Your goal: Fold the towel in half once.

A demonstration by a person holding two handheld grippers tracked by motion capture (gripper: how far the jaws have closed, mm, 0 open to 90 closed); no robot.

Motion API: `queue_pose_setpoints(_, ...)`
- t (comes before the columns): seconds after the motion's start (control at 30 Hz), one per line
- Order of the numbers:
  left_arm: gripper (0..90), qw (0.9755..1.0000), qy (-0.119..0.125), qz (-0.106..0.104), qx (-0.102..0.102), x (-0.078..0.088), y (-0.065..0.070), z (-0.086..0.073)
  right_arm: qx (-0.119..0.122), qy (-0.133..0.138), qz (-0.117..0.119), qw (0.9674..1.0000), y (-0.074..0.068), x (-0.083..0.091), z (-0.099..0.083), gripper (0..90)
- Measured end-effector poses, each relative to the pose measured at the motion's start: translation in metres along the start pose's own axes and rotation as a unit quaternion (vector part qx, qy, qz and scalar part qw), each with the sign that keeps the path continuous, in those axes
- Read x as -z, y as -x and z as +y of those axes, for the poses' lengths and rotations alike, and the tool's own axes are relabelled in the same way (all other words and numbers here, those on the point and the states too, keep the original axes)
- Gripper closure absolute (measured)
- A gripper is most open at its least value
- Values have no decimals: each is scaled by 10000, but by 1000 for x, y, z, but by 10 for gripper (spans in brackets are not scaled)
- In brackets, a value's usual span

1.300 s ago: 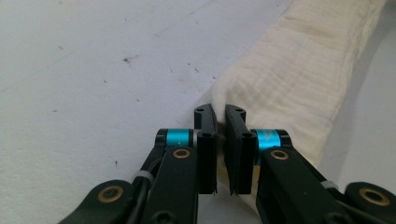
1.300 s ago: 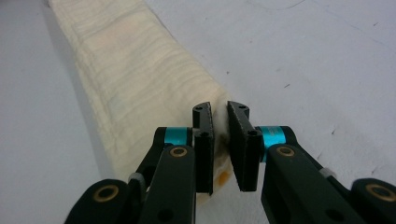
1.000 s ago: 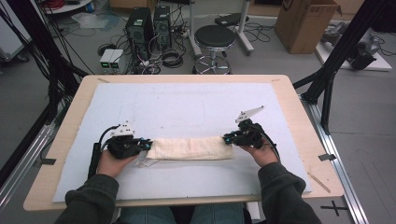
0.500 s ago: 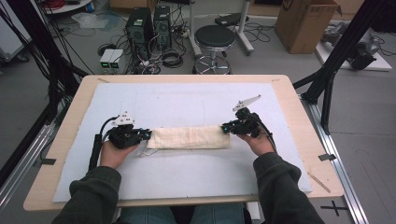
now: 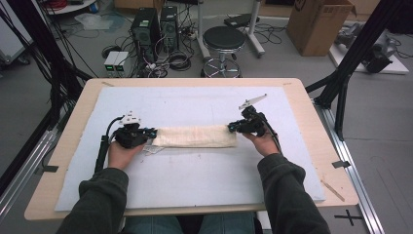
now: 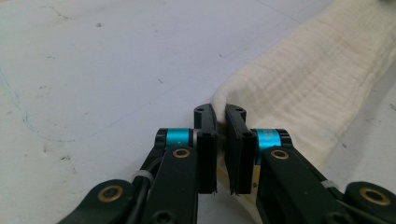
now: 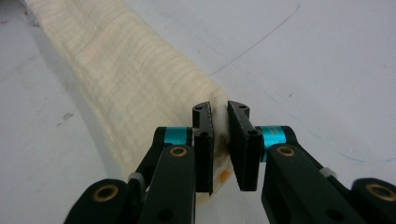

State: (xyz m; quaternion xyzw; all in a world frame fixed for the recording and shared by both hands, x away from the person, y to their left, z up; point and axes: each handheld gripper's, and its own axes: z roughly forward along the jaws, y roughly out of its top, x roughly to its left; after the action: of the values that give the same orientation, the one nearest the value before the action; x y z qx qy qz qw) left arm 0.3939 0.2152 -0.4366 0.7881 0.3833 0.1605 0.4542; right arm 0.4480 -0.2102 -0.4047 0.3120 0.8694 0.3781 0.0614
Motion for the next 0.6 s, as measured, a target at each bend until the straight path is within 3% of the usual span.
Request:
queue_pose_setpoints(0.4, 796, 10000, -54, 52, -21, -6, -2, 0, -197, -141, -67, 9997, 7, -11, -4, 780)
queue_pose_setpoints(0.6, 730, 9999, 7, 107, 65, -2, -4, 1, -296, -71, -45, 9995, 10, -10, -6, 680)
